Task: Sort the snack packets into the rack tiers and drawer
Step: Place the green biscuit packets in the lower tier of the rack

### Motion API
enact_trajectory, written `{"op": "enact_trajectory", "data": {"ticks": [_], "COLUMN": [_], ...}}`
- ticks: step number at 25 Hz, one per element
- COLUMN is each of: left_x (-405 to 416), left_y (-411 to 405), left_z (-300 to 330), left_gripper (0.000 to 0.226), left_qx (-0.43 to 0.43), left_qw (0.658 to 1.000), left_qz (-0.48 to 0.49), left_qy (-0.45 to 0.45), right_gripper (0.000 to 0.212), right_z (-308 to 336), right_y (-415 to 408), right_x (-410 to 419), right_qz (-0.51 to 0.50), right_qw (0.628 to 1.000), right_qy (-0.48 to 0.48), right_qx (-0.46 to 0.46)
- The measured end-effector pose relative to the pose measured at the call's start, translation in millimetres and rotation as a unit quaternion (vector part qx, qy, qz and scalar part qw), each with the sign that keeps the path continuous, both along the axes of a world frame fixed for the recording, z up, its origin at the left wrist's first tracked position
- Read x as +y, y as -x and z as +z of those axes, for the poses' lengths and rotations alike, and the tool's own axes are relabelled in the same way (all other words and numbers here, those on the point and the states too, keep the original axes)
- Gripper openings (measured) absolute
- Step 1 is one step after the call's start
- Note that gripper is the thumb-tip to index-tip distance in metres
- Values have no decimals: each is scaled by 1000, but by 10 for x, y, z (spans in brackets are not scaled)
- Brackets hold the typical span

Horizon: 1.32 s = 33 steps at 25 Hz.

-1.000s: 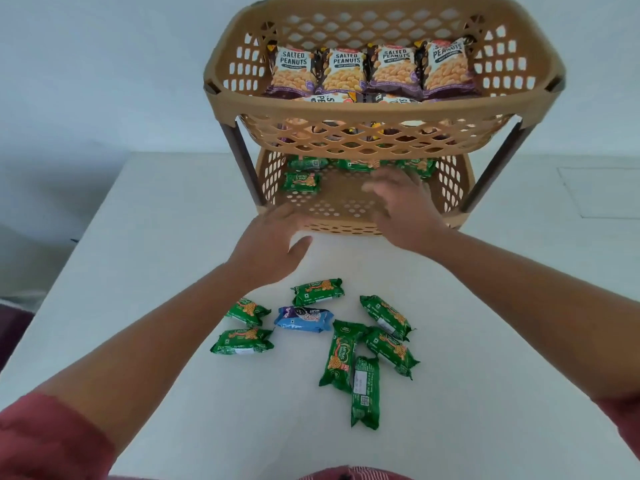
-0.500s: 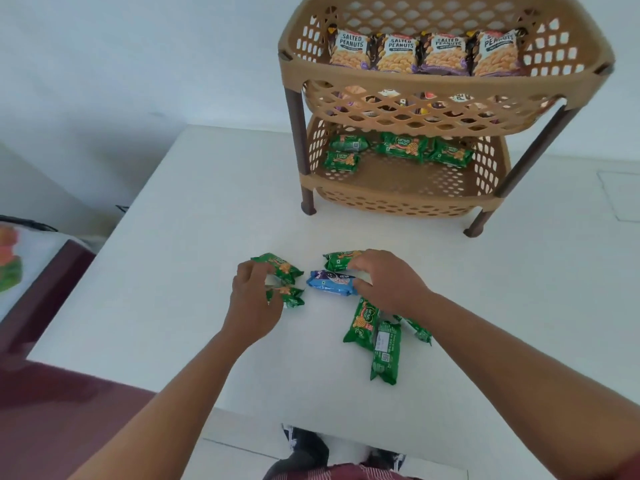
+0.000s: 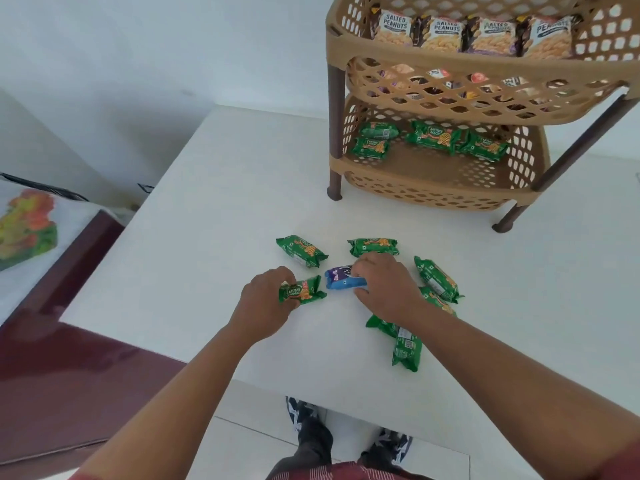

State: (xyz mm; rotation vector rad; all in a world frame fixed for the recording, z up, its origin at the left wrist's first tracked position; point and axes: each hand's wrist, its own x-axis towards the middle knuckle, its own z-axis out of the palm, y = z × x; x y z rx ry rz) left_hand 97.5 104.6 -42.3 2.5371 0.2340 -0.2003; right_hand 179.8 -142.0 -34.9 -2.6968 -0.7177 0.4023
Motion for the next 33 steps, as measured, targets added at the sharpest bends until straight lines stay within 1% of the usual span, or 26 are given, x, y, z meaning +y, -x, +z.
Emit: {"op": "enact_trajectory", "data": {"ticks": [1, 3, 5, 6, 8, 10, 14, 17, 18, 21, 22, 23, 25, 26, 27, 31, 33], "left_x": [10, 36, 62, 72, 78, 79, 66, 30, 12, -36, -47, -56, -68, -70, -72, -87, -99], "left_y": [23, 66, 96, 103, 115, 120, 112, 93, 88, 72, 66, 59, 45, 37, 30, 26, 24], "left_z": [-3, -17, -44, -58, -78, -98, -116, -124, -131, -142, -149, -153, -157, -160, -164, -184, -187], "left_gripper": [27, 29, 41, 48, 53, 54, 59, 60, 59, 52, 51, 50, 49, 48, 47, 50, 50], "left_qx": [5, 14, 31, 40, 47, 47, 40, 40, 37, 26, 24, 22, 21, 23, 25, 31, 30], "left_qw": [1000, 1000, 999, 999, 999, 999, 999, 999, 999, 1000, 1000, 1000, 1000, 1000, 1000, 999, 999], "left_qz": [-6, -9, -9, -11, -17, -16, 2, 1, 3, 7, 6, 4, 3, 3, 3, 3, 0], "left_qy": [0, 1, 3, 4, 1, 1, 12, 0, 0, 9, 9, 8, 4, 1, -2, -19, -23], "right_gripper": [26, 38, 53, 55, 53, 48, 34, 34, 37, 59, 60, 53, 32, 27, 27, 42, 46], "right_z": [-13, -38, -72, -87, -109, -120, -108, -96, -92, -89, -86, -78, -68, -60, -44, 33, 61], "right_y": [10, 38, 54, 57, 52, 40, 40, 38, 36, 21, 12, 5, -8, -11, -11, -41, -62], "right_x": [22, 63, 98, 111, 125, 128, 118, 115, 112, 87, 80, 76, 71, 70, 70, 67, 61], "right_qz": [-1, -3, -3, -5, -13, -13, 2, -13, -20, -46, -56, -63, -79, -92, -112, -184, -215], "right_qw": [1000, 1000, 1000, 1000, 1000, 1000, 1000, 1000, 1000, 998, 996, 994, 986, 980, 971, 934, 903], "right_qy": [-2, -2, 0, -2, -9, -10, 24, 20, 8, -28, -43, -62, -115, -146, -177, -261, -325], "right_qx": [-2, -2, 8, 13, 20, 20, 19, 16, 14, 37, 53, 68, 92, 101, 112, 160, 182]}}
